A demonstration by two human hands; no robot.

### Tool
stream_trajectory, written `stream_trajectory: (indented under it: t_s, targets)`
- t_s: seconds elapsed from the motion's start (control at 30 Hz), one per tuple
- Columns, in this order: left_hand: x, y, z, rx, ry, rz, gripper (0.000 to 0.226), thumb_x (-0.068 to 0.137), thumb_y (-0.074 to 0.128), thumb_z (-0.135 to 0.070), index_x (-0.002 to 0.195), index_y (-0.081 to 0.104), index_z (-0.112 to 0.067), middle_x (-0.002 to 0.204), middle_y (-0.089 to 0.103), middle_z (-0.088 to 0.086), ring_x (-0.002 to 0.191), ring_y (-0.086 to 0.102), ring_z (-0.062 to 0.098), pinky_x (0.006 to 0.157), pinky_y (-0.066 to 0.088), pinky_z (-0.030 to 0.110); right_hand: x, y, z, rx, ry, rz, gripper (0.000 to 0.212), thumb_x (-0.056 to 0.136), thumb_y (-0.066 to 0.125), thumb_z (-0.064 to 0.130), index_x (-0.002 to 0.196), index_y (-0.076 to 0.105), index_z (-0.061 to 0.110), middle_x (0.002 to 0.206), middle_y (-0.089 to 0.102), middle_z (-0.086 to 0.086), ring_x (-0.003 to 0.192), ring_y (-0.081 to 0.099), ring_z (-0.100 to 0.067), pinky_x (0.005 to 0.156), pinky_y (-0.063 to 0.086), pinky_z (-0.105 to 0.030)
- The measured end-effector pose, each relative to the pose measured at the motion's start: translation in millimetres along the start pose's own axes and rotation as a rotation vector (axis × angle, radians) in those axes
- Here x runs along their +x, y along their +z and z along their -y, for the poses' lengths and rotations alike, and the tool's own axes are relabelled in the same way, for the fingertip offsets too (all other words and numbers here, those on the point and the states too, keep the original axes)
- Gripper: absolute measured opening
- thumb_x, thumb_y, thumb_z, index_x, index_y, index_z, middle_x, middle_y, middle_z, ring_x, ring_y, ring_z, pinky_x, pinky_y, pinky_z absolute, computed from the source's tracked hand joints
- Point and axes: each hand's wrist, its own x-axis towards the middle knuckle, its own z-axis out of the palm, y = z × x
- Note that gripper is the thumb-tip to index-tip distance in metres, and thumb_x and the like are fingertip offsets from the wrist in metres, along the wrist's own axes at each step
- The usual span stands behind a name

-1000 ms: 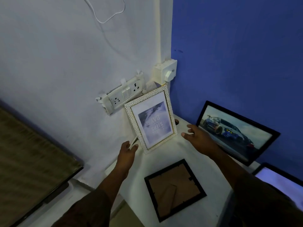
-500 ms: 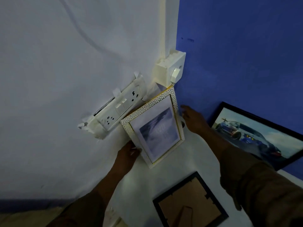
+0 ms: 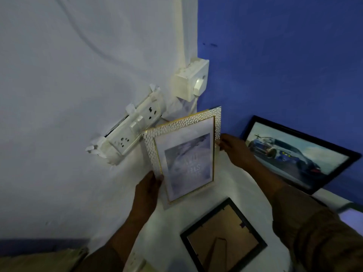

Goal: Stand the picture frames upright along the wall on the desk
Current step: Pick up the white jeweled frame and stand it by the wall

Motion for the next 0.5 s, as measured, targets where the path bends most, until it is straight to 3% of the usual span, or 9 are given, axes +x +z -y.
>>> stream_trajectory:
  t_s: [0.03,0.13,0.2,0.3,0.37,0.43,0.5]
  targets:
    - [-5.3,1.3,-11.5,-0.044,0.013,-0.032,0.019,0.102,0.057,-0.01,0.093,0.068,-0.023,0.091,0.072,-0.013,0.085,0.064,0.0,0.085,0.052,0.031,-14.4,-6.8,-1.4,0.036,0.013,0.006,0.018,0.104,0.052,0.022,0.105,0.069,0.015,0.097,0.071,-0.003,0.079,0.065,-0.003,0.075,0.049,-0.018]
    - [-15.5,3.0,-50.6,-0.053,0.136,-0.118,0.026,0.104,0.055,-0.023,0.082,0.058,-0.01,0.077,0.063,0.002,0.069,0.054,0.011,0.066,0.046,0.034,-51.7,-24.7,7.2,0.4,0.127,-0.037,0.02,0.104,0.052,0.028,0.097,0.069,0.021,0.094,0.073,-0.002,0.086,0.067,-0.018,0.083,0.054,-0.032]
    - [-28.1,7.0,-74.0,-0.052,0.2,-0.128,0.034,0.103,0.054,-0.033,0.082,0.059,-0.007,0.074,0.063,0.011,0.065,0.054,0.018,0.063,0.047,0.035,-79.3,-44.0,17.1,0.588,0.188,-0.121,0.029,0.103,0.052,0.04,0.102,0.071,0.018,0.102,0.077,-0.003,0.094,0.072,-0.021,0.087,0.057,-0.034]
    - [-57.2,15.9,-102.3,-0.048,0.275,-0.097,0.045,0.101,0.056,-0.039,0.071,0.049,-0.006,0.063,0.049,0.012,0.062,0.043,0.011,0.059,0.038,0.031,-128.8,-82.8,26.2,0.708,0.192,-0.224,0.045,0.098,0.05,0.056,0.12,0.071,0.023,0.115,0.077,-0.002,0.106,0.073,-0.023,0.093,0.057,-0.041]
    - [-76.4,22.7,-118.1,-0.034,0.301,-0.06,0.05,0.098,0.056,-0.045,0.071,0.051,-0.004,0.063,0.051,0.017,0.062,0.044,0.01,0.059,0.036,0.03,-163.0,-111.6,30.8,0.719,0.175,-0.287,0.05,0.096,0.051,0.059,0.118,0.072,0.019,0.113,0.078,-0.004,0.105,0.073,-0.026,0.094,0.057,-0.044]
    - [-97.9,33.1,-132.7,-0.018,0.314,-0.022,0.05,0.097,0.057,-0.046,0.072,0.057,-0.004,0.065,0.059,0.012,0.062,0.047,0.008,0.059,0.038,0.029,-206.1,-145.4,31.1,0.675,0.143,-0.328,0.046,0.1,0.048,0.053,0.099,0.074,0.015,0.09,0.08,-0.001,0.083,0.075,-0.018,0.078,0.059,-0.033]
    - [-126.4,46.7,-149.8,-0.008,0.326,0.029,0.042,0.099,0.06,-0.04,0.067,0.059,-0.012,0.058,0.056,-0.006,0.057,0.046,0.001,0.056,0.038,0.026,-258.0,-178.2,32.7,0.587,0.088,-0.342,0.046,0.102,0.046,0.047,0.085,0.073,0.015,0.068,0.073,0.002,0.06,0.066,-0.01,0.058,0.052,-0.025]
